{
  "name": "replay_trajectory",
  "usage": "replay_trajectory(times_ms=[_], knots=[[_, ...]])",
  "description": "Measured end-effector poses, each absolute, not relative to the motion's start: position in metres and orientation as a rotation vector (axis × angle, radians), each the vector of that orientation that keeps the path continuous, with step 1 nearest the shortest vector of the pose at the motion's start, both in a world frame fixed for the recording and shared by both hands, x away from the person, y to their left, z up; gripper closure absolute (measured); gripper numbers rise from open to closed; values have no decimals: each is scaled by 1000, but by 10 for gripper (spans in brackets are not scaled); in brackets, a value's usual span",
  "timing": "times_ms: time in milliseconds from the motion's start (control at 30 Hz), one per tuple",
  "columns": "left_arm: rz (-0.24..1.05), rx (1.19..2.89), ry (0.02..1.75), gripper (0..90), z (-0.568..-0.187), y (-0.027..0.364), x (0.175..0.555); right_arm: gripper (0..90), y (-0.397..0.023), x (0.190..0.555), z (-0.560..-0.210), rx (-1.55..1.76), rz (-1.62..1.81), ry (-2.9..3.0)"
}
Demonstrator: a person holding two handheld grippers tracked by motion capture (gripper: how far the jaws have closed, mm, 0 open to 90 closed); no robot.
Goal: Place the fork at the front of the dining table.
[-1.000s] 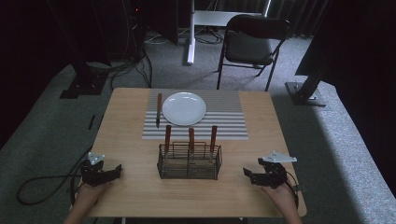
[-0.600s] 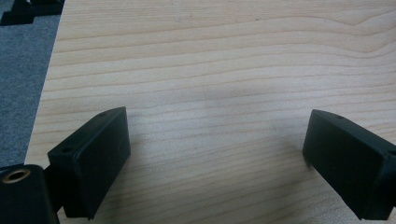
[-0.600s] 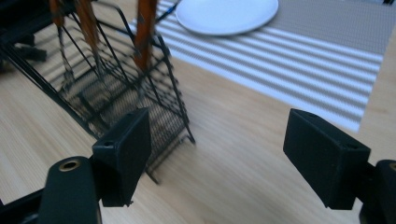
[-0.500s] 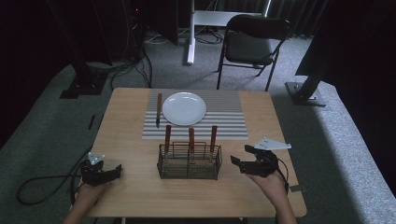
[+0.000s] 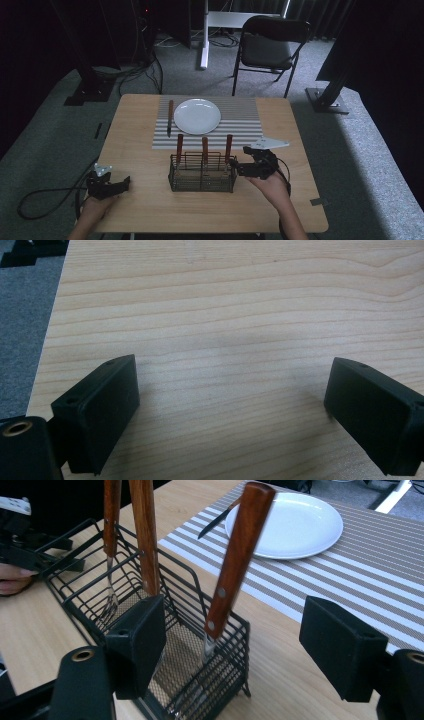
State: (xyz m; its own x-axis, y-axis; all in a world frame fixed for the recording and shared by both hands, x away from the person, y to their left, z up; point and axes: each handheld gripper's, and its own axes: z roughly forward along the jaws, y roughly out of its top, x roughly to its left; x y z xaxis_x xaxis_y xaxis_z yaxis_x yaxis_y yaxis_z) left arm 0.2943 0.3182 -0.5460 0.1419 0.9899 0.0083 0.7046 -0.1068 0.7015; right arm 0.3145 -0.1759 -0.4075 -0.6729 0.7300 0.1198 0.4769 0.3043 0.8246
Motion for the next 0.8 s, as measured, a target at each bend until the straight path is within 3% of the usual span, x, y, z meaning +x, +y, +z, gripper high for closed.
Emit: replay_trajectory(times_ms=[433,800], knots=[[671,1875,1619,74,-546,318,294,408,-151,330,-415,1146,1225,2315],[670,1876,1616,74,-546,319,294,657,-144,334,-419,1158,1168,2316]])
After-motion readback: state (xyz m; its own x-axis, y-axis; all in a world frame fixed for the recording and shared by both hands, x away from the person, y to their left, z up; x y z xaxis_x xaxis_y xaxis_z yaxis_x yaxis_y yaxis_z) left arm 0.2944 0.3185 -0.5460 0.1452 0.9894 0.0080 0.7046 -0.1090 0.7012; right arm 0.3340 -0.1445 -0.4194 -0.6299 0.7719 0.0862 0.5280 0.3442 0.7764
